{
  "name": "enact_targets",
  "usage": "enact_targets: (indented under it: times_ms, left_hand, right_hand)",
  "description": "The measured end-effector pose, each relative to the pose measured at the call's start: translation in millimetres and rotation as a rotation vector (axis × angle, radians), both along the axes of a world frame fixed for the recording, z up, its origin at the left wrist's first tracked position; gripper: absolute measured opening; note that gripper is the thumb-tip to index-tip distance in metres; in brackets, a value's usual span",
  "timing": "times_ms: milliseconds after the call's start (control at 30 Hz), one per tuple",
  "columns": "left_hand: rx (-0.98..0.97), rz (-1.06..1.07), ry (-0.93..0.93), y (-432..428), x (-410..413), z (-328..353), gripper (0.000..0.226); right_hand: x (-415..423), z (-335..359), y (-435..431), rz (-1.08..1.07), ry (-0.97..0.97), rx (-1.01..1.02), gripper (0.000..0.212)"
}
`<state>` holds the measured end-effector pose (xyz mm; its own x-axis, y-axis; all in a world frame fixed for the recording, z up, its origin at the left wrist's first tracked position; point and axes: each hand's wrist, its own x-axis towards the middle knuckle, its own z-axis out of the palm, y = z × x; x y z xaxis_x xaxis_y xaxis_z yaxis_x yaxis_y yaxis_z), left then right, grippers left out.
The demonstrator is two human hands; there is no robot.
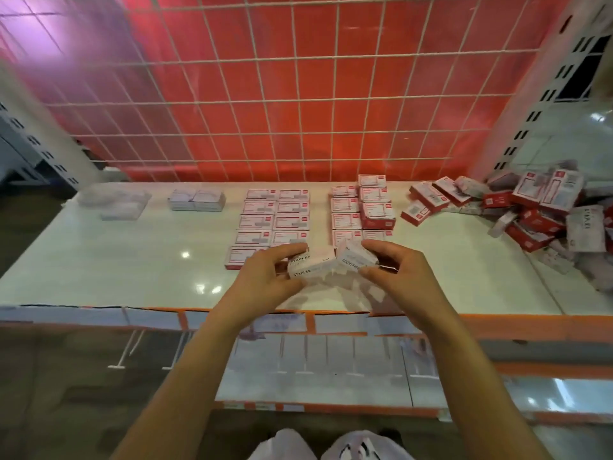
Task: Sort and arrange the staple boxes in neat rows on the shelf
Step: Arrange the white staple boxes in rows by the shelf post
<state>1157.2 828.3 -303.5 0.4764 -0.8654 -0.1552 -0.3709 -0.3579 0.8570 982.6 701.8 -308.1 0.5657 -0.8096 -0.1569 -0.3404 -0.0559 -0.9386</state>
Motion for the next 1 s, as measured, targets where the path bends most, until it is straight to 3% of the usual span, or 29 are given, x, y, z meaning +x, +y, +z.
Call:
enact_targets:
  times_ms: [333,467,667,1000]
  left_hand:
    - [-0.028,-0.021,-0.133,54.6,74.3,-15.1,0.048]
    - [-0.02,0.011,-0.097,69.8,93.6,-21.5,0.051]
    - [-0.012,0.043,-0.06,77.3,108.3,-25.6,0.046]
    - [0.029,0.135,-0.153,72.6,116.8,-14.3,0.046]
  right_hand:
    - [68.5,-5.1,59.4,0.026,0.059,-0.045,0.051]
    - [88.2,-4.5,73.4,0.036,0.068,-0.051,0.052]
    - [106.0,-4.6,73.3,0.094,0.096,-0.116,0.051]
    - [123.4,-4.1,49.5,0.216,0.12,-0.2,0.048]
